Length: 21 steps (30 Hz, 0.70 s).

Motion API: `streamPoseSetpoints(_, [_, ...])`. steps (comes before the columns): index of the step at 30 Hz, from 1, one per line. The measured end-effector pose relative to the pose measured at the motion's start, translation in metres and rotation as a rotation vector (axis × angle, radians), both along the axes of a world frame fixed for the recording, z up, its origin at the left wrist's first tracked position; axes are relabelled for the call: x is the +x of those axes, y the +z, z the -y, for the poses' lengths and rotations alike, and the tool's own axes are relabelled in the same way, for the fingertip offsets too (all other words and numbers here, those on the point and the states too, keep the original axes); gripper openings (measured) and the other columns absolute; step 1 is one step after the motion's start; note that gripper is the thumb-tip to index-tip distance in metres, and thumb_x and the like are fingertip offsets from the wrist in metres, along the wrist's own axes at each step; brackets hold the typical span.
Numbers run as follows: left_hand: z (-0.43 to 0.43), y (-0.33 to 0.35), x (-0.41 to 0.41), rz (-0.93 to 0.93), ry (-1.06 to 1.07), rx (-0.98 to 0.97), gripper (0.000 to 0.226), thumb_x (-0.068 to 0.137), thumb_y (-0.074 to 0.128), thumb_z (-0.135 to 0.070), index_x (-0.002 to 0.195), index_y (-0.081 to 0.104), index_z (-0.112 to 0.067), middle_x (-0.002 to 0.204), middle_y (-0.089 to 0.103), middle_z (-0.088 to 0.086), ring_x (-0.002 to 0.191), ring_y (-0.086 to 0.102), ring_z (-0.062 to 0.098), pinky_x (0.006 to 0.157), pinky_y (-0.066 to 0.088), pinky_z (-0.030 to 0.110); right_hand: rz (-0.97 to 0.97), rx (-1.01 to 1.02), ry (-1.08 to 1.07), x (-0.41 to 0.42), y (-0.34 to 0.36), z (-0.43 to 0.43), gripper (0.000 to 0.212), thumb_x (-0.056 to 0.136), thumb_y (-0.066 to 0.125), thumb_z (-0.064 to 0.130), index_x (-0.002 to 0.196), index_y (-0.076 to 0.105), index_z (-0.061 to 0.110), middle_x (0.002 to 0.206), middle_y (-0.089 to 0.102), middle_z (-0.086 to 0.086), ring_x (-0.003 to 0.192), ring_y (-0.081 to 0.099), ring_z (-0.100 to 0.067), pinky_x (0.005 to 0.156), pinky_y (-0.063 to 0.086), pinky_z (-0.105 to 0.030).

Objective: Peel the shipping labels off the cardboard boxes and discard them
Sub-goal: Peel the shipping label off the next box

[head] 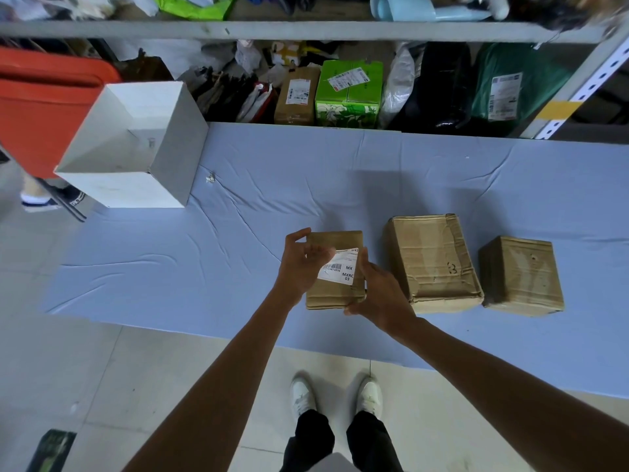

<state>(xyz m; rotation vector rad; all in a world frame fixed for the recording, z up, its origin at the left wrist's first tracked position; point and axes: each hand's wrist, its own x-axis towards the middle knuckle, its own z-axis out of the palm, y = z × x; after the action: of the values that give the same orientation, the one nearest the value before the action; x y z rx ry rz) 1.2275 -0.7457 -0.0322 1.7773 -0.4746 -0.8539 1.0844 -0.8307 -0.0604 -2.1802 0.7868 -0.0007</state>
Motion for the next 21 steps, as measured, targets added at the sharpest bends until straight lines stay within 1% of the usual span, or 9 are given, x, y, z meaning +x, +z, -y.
streamPoseSetpoints(3, [0.0,-0.005,0.002,-0.034,0.015,0.001,0.033,0.082,0.071,-0.013,0.112,0.057,-0.013,0.115,0.06,0.002,0.079,0.061,-0.005,0.063,0.046,0.012,-0.005,-0.001,-0.005,0.0,0.001,0.0,0.128,0.06,0.088,0.017,0.152,0.0,0.014,0.137,0.052,-0.006,0.124,0.051,-0.024,0.099,0.049,-0.039])
streamPoseSetpoints(5, [0.0,-0.006,0.002,-0.054,0.024,0.001,0.047,0.082,0.071,-0.013,0.123,0.049,-0.009,0.102,0.064,0.0,0.075,0.062,-0.004,0.06,0.045,0.012,-0.016,-0.003,-0.007,0.001,0.002,0.0,0.128,0.06,0.088,0.017,0.152,0.0,0.014,0.138,0.052,-0.006,0.125,0.05,-0.025,0.099,0.049,-0.039])
streamPoseSetpoints(7, [0.001,-0.007,0.001,-0.075,0.034,-0.003,0.057,0.083,0.07,-0.013,0.131,0.039,-0.011,0.087,0.066,-0.001,0.069,0.062,-0.004,0.056,0.045,0.01,-0.026,-0.001,-0.013,0.001,0.002,0.0,0.128,0.059,0.088,0.015,0.152,0.0,0.014,0.136,0.052,-0.007,0.124,0.051,-0.026,0.098,0.049,-0.04])
streamPoseSetpoints(9, [0.001,-0.006,0.0,-0.083,0.043,-0.001,0.056,0.083,0.07,-0.013,0.13,0.039,-0.013,0.086,0.066,-0.001,0.068,0.062,-0.005,0.054,0.044,0.009,-0.031,0.003,-0.019,0.002,0.003,0.0,0.127,0.059,0.087,0.013,0.152,0.0,0.013,0.135,0.053,-0.007,0.122,0.052,-0.026,0.097,0.049,-0.041])
streamPoseSetpoints(12, [0.002,-0.005,0.0,-0.098,0.053,-0.007,0.04,0.083,0.07,-0.013,0.116,0.048,-0.021,0.099,0.067,0.005,0.08,0.062,0.007,0.06,0.046,0.014,-0.045,0.003,-0.018,0.002,0.005,0.0,0.128,0.059,0.087,0.014,0.152,0.0,0.013,0.134,0.054,-0.007,0.122,0.053,-0.026,0.098,0.049,-0.041])
streamPoseSetpoints(17, [0.001,-0.006,-0.002,-0.072,0.058,-0.006,0.03,0.084,0.069,-0.014,0.111,0.056,-0.015,0.104,0.06,-0.013,0.084,0.06,0.004,0.065,0.046,0.017,-0.03,0.019,-0.019,0.004,0.007,-0.002,0.118,0.06,0.087,0.016,0.149,0.01,0.015,0.132,0.055,-0.006,0.119,0.055,-0.026,0.095,0.052,-0.042])
streamPoseSetpoints(19, [0.002,-0.006,-0.001,-0.061,0.066,0.002,0.035,0.084,0.069,-0.015,0.115,0.056,-0.009,0.096,0.058,-0.026,0.081,0.062,-0.001,0.066,0.047,0.017,-0.003,0.038,-0.03,0.002,0.009,-0.004,0.107,0.061,0.086,0.015,0.145,0.019,0.017,0.13,0.057,-0.005,0.116,0.057,-0.024,0.093,0.053,-0.04])
streamPoseSetpoints(20, [0.002,-0.006,-0.001,-0.062,0.065,0.003,0.036,0.083,0.07,-0.015,0.116,0.054,-0.012,0.095,0.061,-0.023,0.079,0.062,-0.002,0.066,0.047,0.017,0.008,0.047,-0.036,0.002,0.01,-0.004,0.102,0.061,0.086,0.015,0.142,0.023,0.018,0.128,0.058,-0.004,0.115,0.058,-0.024,0.091,0.054,-0.039])
streamPoseSetpoints(21, [0.002,-0.007,-0.001,-0.06,0.058,0.006,0.035,0.083,0.07,-0.015,0.114,0.053,-0.017,0.097,0.064,-0.015,0.079,0.062,-0.001,0.065,0.047,0.016,0.016,0.052,-0.038,0.001,0.011,-0.004,0.099,0.061,0.086,0.015,0.14,0.025,0.019,0.127,0.059,-0.003,0.114,0.058,-0.024,0.09,0.055,-0.038])
